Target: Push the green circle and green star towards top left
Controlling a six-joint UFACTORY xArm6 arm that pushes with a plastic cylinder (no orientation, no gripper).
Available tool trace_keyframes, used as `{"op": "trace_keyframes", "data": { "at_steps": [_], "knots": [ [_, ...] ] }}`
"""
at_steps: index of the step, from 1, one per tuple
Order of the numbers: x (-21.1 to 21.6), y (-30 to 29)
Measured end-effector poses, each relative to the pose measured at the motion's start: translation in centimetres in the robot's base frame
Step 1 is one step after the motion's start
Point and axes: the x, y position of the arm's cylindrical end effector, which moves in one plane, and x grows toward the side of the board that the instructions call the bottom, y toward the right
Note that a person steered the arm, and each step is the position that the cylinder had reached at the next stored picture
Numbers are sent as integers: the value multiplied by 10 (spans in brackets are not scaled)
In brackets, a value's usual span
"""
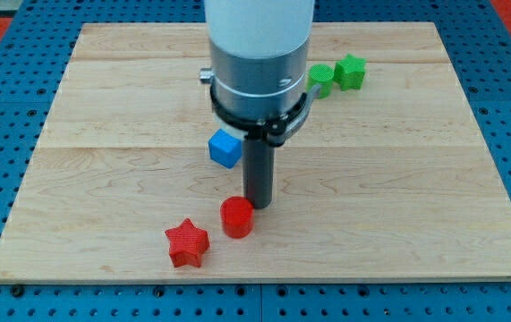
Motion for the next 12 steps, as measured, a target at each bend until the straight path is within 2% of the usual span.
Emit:
{"op": "trace_keyframes", "data": {
  "at_steps": [1,2,3,4,5,6,9,12],
  "knots": [
    [34,12],
    [35,-30],
    [9,59],
    [-80,179],
    [-182,255],
    [-225,209],
    [-261,-76],
    [-233,-63]
  ]
}}
